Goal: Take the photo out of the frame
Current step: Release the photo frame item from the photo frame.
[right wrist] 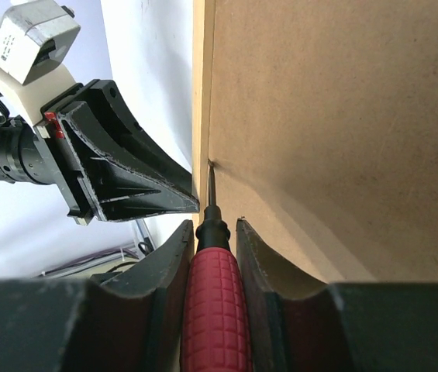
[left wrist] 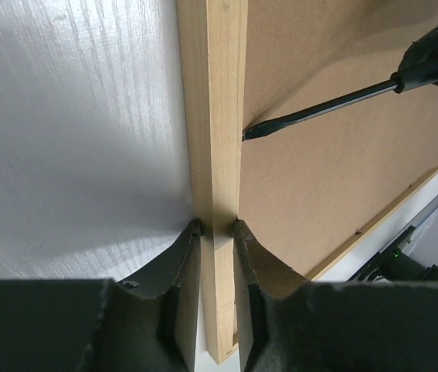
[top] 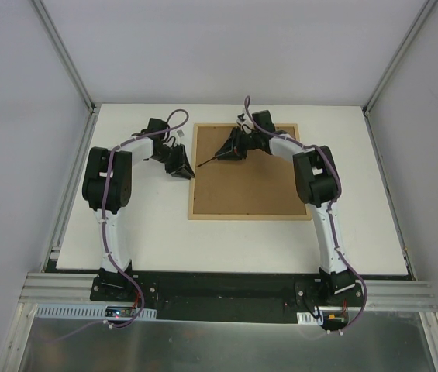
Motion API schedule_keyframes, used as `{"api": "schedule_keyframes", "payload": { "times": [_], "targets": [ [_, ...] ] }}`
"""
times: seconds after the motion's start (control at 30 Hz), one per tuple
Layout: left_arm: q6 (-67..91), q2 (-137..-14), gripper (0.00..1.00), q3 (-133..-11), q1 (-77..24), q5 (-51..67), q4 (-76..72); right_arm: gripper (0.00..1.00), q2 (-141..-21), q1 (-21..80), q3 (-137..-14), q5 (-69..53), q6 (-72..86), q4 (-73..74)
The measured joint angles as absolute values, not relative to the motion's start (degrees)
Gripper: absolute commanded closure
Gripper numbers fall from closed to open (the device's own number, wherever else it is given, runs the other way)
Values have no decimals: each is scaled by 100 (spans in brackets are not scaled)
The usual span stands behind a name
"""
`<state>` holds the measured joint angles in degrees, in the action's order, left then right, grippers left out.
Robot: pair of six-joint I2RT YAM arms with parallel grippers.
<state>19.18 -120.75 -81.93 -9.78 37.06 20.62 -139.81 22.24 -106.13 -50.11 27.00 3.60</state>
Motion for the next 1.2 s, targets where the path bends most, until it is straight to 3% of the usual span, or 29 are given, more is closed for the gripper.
{"api": "schedule_keyframes", "payload": {
  "times": [0.53, 1.0, 1.2],
  "targets": [
    [2005, -12077, 100, -8195, -963, 3754, 2064, 99, -14136, 2206, -10499, -5240, 3009, -152],
    [2008, -12075, 100, -8195, -963, 3752, 2104, 100, -14153, 2373, -10866, -4823, 2759, 143],
    [2005, -12062, 100, -8193, -963, 3743, 2130, 100, -13972, 2615, -11419, -3997, 2209, 1247]
  ]
}}
